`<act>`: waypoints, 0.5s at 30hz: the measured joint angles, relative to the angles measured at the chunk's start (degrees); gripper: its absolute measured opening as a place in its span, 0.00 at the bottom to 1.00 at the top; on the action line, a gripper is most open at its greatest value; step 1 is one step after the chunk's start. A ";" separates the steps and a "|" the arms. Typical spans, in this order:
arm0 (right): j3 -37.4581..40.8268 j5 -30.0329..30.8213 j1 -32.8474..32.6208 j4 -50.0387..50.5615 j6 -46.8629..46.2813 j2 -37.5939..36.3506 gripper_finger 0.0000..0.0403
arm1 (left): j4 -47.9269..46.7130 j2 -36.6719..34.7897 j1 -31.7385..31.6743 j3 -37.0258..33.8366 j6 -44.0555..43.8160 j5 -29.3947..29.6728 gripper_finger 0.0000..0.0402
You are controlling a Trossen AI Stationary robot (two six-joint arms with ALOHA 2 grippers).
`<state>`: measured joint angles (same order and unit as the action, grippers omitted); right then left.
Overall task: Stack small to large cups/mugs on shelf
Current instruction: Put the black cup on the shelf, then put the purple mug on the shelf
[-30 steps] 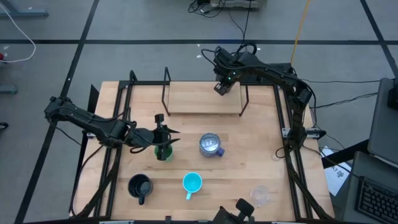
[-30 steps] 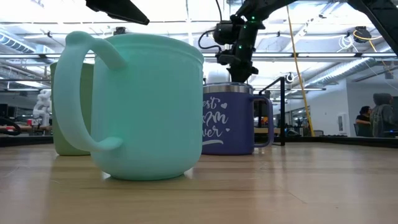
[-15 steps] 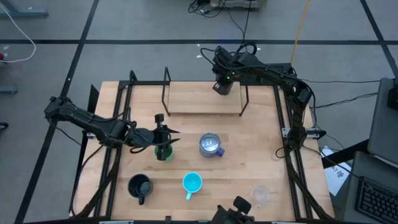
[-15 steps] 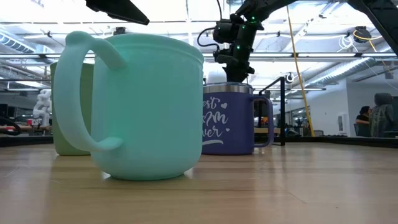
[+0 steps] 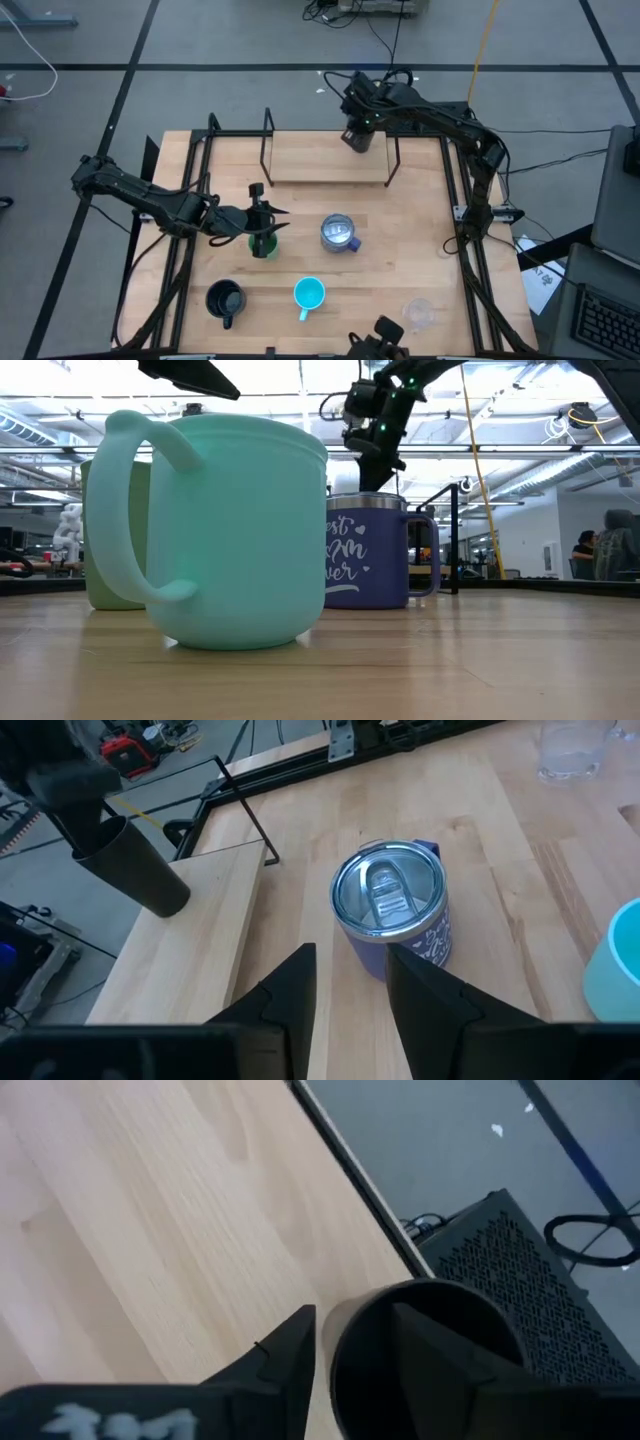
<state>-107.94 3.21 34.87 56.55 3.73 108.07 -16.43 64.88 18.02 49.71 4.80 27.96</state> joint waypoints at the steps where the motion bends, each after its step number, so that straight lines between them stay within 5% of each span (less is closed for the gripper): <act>1: 0.00 0.27 -0.14 0.09 -0.07 -0.74 0.31 | -0.02 0.00 0.00 0.00 -0.01 0.00 0.31; 11: 0.36 2.79 -5.23 8.03 -3.98 -9.86 0.31 | 0.01 0.00 0.02 0.00 -0.17 0.00 0.31; 15: 6.26 2.75 -8.81 6.28 -7.54 -14.17 0.31 | 0.00 0.00 0.02 0.00 0.00 -0.01 0.31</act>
<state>-101.68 5.95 26.06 62.83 -3.81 93.89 -16.43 64.88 18.04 49.71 4.80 27.95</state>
